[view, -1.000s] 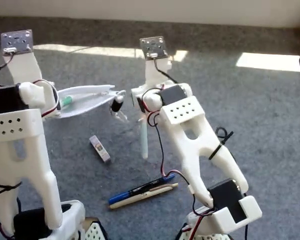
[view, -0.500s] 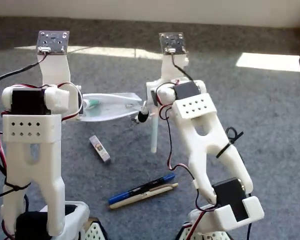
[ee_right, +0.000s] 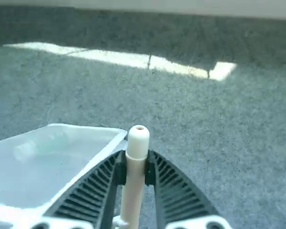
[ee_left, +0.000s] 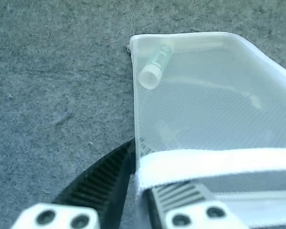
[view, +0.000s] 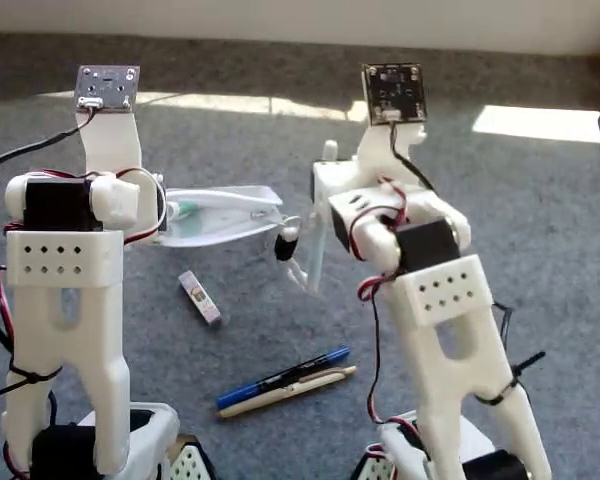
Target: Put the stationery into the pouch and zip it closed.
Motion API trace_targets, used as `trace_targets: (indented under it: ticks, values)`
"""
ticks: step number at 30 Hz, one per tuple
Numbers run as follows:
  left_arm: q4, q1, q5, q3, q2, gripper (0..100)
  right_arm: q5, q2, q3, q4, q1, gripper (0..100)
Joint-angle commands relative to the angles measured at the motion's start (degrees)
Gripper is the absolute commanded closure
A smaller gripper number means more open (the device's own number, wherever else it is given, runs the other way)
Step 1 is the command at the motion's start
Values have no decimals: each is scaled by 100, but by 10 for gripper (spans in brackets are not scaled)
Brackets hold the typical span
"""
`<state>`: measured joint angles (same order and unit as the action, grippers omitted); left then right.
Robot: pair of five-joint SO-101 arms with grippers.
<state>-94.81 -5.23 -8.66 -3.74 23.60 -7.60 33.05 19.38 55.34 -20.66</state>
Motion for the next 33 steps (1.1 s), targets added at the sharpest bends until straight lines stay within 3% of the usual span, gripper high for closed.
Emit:
trace_targets:
  ticks: [1, 20, 33]
  values:
    - [79, 119, -44, 13, 180, 992, 79, 787, -66, -163, 75, 994]
    - [88, 119, -44, 13, 180, 992, 44, 3723, 488, -198, 22, 994]
    - [79, 110, -44, 4, 180, 992, 44, 4673, 505, -356, -1657, 994]
